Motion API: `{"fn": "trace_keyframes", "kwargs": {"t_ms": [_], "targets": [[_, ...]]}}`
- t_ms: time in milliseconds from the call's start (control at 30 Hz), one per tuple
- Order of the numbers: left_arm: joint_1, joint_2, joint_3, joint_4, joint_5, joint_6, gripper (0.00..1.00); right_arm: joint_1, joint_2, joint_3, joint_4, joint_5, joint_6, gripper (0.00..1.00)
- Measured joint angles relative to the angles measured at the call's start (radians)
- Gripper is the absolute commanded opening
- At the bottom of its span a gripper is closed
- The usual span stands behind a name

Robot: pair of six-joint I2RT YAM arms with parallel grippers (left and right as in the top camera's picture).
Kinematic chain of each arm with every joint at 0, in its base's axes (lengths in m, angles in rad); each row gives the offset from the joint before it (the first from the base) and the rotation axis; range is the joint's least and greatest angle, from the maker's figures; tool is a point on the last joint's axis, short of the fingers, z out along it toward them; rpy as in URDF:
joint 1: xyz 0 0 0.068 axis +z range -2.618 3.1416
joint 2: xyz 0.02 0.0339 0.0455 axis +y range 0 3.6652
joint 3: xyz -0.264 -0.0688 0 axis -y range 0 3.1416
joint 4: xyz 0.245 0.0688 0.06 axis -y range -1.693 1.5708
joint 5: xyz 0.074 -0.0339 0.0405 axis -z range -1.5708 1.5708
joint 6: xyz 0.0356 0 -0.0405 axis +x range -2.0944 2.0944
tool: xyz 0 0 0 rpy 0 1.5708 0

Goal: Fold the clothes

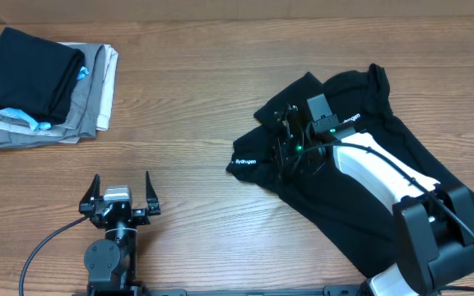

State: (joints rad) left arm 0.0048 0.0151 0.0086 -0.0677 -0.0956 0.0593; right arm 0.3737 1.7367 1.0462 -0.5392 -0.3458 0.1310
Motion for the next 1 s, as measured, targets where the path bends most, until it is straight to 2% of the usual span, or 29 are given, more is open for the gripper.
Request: {"fn": "trace_keyframes", "kwargs": {"t_ms": [133,233,333,367,567,867,1000], "targets": [[0.000,0.000,0.000,0.000,0.000,0.000,1.00,0.000,0.001,0.007,0.001,-0.014,0.001,0.58],[0.000,0.000,0.000,0.000,0.000,0.000,1.00,-0.008,-0.008,0.059,-0.062,-0.022,0.014,0.68],[0.000,0.000,0.000,0.000,0.000,0.000,1.00,-0.035,-0.063,0.139,-0.166,-0.026,0.053,0.86],[0.000,0.000,0.000,0.000,0.000,0.000,1.00,-0.050,-0.095,0.166,-0.205,-0.029,0.061,1.00],[0.000,0.000,0.000,0.000,0.000,0.000,1.00,-0.121,-0.241,0.217,-0.351,-0.032,0.090,1.00],[0.000,0.000,0.000,0.031,0.003,0.000,1.00,-0.125,-0.227,0.217,-0.370,-0.032,0.101,1.00],[0.002,0.000,0.004,0.075,0.139,-0.001,1.00,-0.125,-0.227,0.217,-0.371,-0.032,0.103,1.00]]}}
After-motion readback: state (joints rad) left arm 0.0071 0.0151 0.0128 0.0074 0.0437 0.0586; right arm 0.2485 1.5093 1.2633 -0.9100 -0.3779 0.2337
